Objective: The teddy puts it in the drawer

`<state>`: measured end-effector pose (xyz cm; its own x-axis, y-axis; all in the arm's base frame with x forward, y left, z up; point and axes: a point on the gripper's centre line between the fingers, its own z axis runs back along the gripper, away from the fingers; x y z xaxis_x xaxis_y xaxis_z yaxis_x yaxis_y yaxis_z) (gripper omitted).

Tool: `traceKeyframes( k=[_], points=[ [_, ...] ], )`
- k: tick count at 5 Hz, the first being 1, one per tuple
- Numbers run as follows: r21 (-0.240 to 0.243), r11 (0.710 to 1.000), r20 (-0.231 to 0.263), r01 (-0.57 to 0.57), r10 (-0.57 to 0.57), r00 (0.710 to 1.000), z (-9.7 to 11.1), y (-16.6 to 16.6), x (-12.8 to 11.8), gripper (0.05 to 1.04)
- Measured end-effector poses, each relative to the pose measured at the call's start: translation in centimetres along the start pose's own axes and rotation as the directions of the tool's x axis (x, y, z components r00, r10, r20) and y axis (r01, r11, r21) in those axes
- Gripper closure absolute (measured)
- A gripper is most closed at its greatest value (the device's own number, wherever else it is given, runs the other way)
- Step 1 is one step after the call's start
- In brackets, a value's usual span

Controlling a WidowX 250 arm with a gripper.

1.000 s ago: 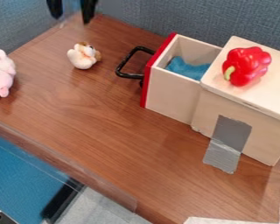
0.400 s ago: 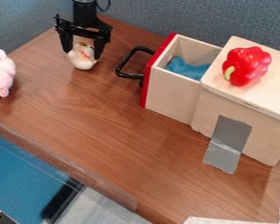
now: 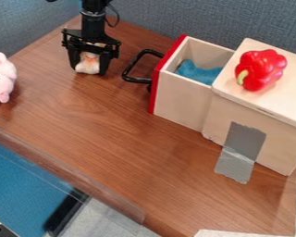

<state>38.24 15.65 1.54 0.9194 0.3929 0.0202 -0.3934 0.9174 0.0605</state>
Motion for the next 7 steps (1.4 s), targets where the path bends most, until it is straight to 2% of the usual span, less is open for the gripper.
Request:
traceKeyframes(
  k=[1, 2, 3, 4, 5, 6, 7],
  points=[
    [0.005, 1.0, -0.021, 0.004, -0.004, 1.0, 0.3, -0.2, -0.2, 0.48],
    [-0.02, 1.0, -0.009, 0.02, -0.02, 1.0, 2.4, -1.6, -0.3, 0.604],
    [-0.078, 0.997, 0.06, 0.009, -0.004, 0.998, 7.6, -3.7, 0.0, 0.67],
    [-0.137, 0.99, 0.103, 0.039, -0.025, 0.994, 11.5, -7.4, -0.5, 0.692],
    [-0.215, 0.963, 0.136, 0.165, -0.138, 0.981, 13.2, -12.5, -1.3, 0.696],
    [-0.171, 0.951, 0.127, 0.257, -0.237, 0.963, 12.9, -16.6, -3.3, 0.705],
    [-0.144, 0.932, 0.092, 0.334, -0.324, 0.942, 11.2, -18.7, -5.5, 0.705]
  ],
)
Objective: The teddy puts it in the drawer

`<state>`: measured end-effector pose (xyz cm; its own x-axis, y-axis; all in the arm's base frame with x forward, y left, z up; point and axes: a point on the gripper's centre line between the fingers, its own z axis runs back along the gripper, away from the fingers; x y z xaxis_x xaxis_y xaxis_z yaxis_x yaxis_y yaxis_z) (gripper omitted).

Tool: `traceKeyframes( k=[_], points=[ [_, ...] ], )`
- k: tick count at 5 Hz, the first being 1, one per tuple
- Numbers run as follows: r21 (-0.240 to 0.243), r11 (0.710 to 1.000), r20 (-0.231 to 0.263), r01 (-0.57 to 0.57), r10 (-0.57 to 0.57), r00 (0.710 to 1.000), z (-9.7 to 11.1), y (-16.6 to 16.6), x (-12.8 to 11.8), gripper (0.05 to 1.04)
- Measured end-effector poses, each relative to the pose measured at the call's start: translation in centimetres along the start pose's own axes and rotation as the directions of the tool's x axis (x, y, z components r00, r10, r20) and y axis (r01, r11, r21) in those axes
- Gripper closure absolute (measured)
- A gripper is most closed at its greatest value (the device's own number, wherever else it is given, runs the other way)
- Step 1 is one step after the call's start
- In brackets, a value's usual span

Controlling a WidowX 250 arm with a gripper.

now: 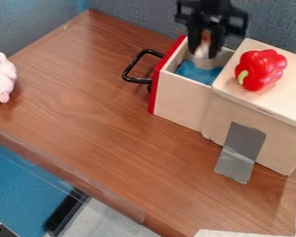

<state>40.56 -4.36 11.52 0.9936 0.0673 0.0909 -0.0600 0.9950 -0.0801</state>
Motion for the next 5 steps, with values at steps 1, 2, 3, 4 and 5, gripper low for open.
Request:
traceKeyframes(
  k=[1, 2, 3, 4, 5],
  points=[
    [0.034, 0.999, -0.026, 0.018, -0.017, 1.0, -1.5, 0.3, -0.9, 0.641],
    [0.029, 1.0, 0.001, -0.011, 0.011, 1.0, -1.1, 0.3, -1.3, 0.33],
    [0.026, 0.999, 0.014, -0.026, 0.026, 1.0, -0.6, 0.8, -1.0, 0.095],
    [0.007, 0.999, 0.051, -0.044, 0.043, 0.998, 1.3, 1.3, -0.5, 0.083],
    [-0.005, 0.999, 0.123, -0.048, 0.048, 0.991, 5.2, 1.8, -0.4, 0.083]
  ],
)
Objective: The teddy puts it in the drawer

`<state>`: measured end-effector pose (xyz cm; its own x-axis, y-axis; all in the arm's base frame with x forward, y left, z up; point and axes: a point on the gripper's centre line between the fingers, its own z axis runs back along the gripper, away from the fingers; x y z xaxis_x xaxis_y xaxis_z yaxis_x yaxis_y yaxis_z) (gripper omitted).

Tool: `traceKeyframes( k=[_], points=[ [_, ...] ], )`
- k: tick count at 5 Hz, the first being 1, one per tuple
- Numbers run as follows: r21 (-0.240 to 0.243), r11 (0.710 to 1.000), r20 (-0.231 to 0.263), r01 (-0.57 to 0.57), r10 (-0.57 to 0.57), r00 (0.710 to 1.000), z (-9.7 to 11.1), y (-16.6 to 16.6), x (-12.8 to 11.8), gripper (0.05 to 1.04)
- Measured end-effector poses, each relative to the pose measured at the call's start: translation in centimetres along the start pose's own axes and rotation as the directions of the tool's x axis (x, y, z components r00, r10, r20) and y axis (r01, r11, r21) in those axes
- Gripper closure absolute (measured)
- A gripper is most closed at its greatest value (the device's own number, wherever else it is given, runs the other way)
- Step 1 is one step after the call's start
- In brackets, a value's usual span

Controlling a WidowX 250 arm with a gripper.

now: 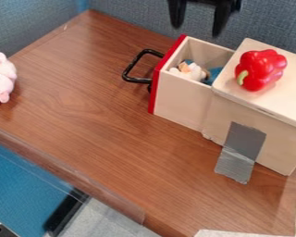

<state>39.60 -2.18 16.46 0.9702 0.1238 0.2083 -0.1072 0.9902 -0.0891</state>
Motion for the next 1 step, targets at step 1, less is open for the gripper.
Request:
traceKeyframes(
  k=[1],
  points=[
    [-0.02, 0.999, 0.038, -0.035, 0.036, 0.999, 2.06, 1.36, -0.03, 0.083]
  ],
)
